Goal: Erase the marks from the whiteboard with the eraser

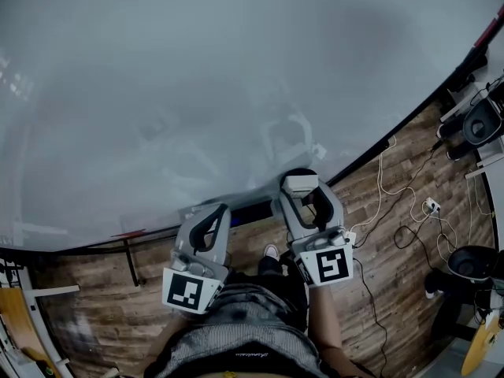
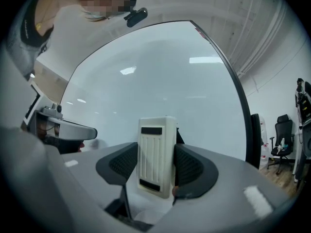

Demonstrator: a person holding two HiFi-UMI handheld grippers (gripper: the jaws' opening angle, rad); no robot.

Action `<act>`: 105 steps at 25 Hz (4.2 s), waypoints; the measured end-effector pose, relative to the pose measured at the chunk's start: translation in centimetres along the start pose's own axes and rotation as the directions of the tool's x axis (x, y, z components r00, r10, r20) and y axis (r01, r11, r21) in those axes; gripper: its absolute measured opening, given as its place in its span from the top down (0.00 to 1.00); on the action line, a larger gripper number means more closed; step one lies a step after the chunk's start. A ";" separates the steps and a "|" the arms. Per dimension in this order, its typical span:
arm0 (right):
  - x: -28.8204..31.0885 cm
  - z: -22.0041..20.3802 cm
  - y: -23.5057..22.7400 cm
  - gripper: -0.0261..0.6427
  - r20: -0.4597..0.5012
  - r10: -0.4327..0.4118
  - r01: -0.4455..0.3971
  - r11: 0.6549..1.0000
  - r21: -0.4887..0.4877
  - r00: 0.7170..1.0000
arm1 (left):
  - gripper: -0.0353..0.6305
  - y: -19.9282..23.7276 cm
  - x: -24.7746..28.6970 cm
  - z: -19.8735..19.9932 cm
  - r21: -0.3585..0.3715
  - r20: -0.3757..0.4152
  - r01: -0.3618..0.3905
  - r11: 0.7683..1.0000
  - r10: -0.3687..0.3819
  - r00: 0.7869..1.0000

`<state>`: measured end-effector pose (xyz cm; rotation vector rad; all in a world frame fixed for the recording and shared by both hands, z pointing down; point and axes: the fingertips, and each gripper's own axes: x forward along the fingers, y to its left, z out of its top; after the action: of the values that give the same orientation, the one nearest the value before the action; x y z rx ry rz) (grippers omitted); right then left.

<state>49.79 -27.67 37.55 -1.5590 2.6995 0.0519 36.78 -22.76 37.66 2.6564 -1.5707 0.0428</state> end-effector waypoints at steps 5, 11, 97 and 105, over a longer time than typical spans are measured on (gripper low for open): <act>1.0 0.3 3.7 0.60 0.008 0.019 -0.019 1.000 -0.017 1.000 | 0.94 2.6 -2.4 0.1 -0.007 0.011 -0.004 1.000 0.004 1.000; 1.8 -0.1 7.9 0.60 -0.018 0.052 -0.053 0.998 -0.017 0.998 | 0.94 4.9 -4.9 -0.3 -0.023 0.012 -0.017 1.000 0.017 1.000; 9.6 2.9 48.9 0.60 0.067 0.508 -0.506 0.861 -0.050 0.859 | 0.94 28.2 -33.5 -0.6 -0.036 0.042 -0.421 0.906 0.422 0.905; 10.7 2.6 55.6 0.60 0.057 0.523 -0.519 0.852 -0.070 0.851 | 0.94 31.9 -37.9 -1.4 -0.046 0.049 -0.409 0.911 0.411 0.910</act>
<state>-3.68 -9.12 35.54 -0.7602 2.9886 0.1854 -9.47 -4.85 38.19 2.2703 -2.0996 -0.0445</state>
